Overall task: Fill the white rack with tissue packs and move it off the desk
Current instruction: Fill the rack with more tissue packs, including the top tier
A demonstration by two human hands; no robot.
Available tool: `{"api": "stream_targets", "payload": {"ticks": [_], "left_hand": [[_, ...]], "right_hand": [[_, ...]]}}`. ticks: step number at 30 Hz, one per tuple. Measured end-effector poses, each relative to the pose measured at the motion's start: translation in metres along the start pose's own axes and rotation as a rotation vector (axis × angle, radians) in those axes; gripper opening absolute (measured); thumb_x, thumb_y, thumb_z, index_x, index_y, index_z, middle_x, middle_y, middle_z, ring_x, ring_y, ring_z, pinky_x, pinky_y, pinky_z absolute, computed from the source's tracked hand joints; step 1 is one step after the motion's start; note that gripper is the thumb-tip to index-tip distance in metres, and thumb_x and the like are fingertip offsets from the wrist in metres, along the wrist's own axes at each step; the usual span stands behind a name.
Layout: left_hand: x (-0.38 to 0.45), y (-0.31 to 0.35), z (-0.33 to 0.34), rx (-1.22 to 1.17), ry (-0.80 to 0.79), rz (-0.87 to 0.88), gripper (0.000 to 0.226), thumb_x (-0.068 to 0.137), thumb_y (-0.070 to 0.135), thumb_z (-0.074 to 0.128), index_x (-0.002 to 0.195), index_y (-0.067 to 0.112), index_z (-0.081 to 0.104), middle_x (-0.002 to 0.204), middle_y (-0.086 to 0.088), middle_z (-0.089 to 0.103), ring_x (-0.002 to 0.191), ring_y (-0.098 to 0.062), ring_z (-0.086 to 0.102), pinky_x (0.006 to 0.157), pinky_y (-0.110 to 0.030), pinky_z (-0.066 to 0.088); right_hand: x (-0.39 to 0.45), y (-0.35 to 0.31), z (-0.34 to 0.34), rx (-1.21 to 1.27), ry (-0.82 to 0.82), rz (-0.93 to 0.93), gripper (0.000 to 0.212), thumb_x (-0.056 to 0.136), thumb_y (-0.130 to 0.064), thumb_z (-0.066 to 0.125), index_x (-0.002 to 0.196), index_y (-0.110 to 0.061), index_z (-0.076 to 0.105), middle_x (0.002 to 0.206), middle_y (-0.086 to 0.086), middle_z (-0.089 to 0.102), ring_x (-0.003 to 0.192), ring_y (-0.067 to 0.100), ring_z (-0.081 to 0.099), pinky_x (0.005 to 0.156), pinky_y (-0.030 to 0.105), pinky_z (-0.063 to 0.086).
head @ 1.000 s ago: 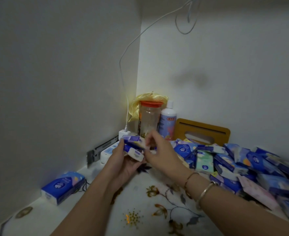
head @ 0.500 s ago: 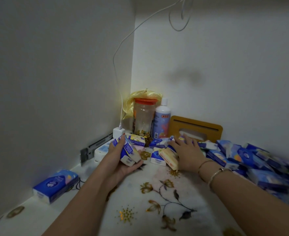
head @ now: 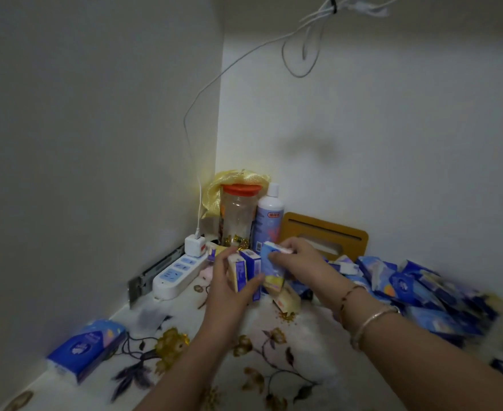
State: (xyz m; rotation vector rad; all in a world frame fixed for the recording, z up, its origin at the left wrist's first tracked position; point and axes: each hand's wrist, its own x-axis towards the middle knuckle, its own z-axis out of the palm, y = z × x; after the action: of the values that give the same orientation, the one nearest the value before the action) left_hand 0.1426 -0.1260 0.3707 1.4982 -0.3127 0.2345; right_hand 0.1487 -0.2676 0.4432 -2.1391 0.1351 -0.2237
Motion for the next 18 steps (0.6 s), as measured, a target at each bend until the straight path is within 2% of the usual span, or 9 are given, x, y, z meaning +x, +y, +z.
{"api": "stream_targets", "payload": {"ticks": [1,3,5,6,9,12,14,16,18], "left_hand": [[-0.003,0.006,0.006,0.016,-0.015,0.027,0.058,0.077,0.017,0.077,0.119,0.039,0.043,0.122,0.008,0.058,0.110,-0.006,0.060,0.092,-0.031,0.053],[-0.004,0.018,0.015,0.057,-0.042,0.108,0.060,0.075,0.014,0.079,0.116,0.038,0.042,0.119,0.008,0.059,0.108,-0.007,0.061,0.089,-0.025,0.053],[-0.004,0.041,0.023,0.103,-0.052,0.207,0.063,0.075,0.013,0.078,0.121,0.035,0.041,0.120,0.010,0.057,0.107,0.000,0.059,0.088,-0.017,0.050],[-0.005,0.055,0.026,0.124,-0.061,0.260,0.067,0.076,0.012,0.078,0.125,0.034,0.040,0.120,0.015,0.055,0.106,0.006,0.057,0.088,-0.014,0.049],[-0.010,0.098,0.034,0.178,-0.101,0.367,0.074,0.076,0.014,0.078,0.133,0.034,0.035,0.113,0.031,0.049,0.100,0.017,0.053,0.082,-0.010,0.048],[-0.019,0.141,0.042,0.188,-0.119,0.420,0.082,0.073,0.016,0.081,0.134,0.037,0.031,0.113,0.020,0.055,0.100,0.003,0.059,0.083,-0.021,0.053],[-0.027,0.166,0.048,0.219,-0.114,0.452,0.081,0.073,0.013,0.079,0.136,0.032,0.032,0.109,0.014,0.057,0.098,-0.006,0.061,0.077,-0.019,0.053],[-0.038,0.190,0.057,0.253,-0.091,0.508,0.063,0.075,0.013,0.077,0.124,0.030,0.042,0.103,0.013,0.060,0.093,-0.007,0.062,0.070,-0.020,0.054],[-0.051,0.215,0.069,0.260,-0.077,0.575,0.052,0.075,0.013,0.077,0.111,0.032,0.046,0.099,0.015,0.061,0.088,-0.003,0.061,0.067,-0.017,0.053]], "right_hand": [[-0.005,-0.005,-0.004,-0.013,0.010,-0.021,0.009,0.088,-0.017,0.061,0.094,-0.013,0.058,0.083,0.006,0.059,0.070,0.014,0.054,0.065,0.028,0.045],[-0.015,-0.017,-0.014,-0.031,0.032,-0.035,0.011,0.090,-0.020,0.059,0.092,-0.010,0.064,0.086,0.010,0.063,0.076,0.018,0.058,0.068,0.030,0.050],[-0.028,-0.031,-0.028,-0.004,0.035,0.001,0.020,0.093,-0.026,0.055,0.084,-0.010,0.063,0.087,0.017,0.063,0.082,0.027,0.061,0.082,0.044,0.056],[-0.036,-0.040,-0.036,0.012,0.035,0.014,0.025,0.094,-0.028,0.052,0.083,-0.008,0.062,0.083,0.019,0.060,0.079,0.029,0.058,0.085,0.051,0.054],[-0.065,-0.072,-0.064,0.043,0.077,-0.033,0.043,0.093,-0.039,0.048,0.085,0.001,0.062,0.080,0.020,0.057,0.074,0.029,0.057,0.085,0.057,0.052],[-0.104,-0.103,-0.093,0.102,0.066,-0.087,0.060,0.087,-0.052,0.053,0.094,0.007,0.064,0.091,0.026,0.066,0.080,0.030,0.064,0.085,0.047,0.056],[-0.127,-0.119,-0.110,0.064,0.025,-0.149,0.044,0.089,-0.042,0.060,0.095,0.001,0.065,0.087,0.018,0.064,0.075,0.024,0.061,0.075,0.037,0.056],[-0.154,-0.134,-0.129,0.022,0.035,-0.209,0.027,0.087,-0.032,0.064,0.092,-0.006,0.062,0.086,0.013,0.061,0.071,0.019,0.056,0.067,0.030,0.050],[-0.178,-0.145,-0.150,0.013,0.056,-0.244,0.024,0.085,-0.031,0.068,0.091,-0.011,0.056,0.090,0.011,0.060,0.071,0.016,0.055,0.066,0.027,0.047]]}}
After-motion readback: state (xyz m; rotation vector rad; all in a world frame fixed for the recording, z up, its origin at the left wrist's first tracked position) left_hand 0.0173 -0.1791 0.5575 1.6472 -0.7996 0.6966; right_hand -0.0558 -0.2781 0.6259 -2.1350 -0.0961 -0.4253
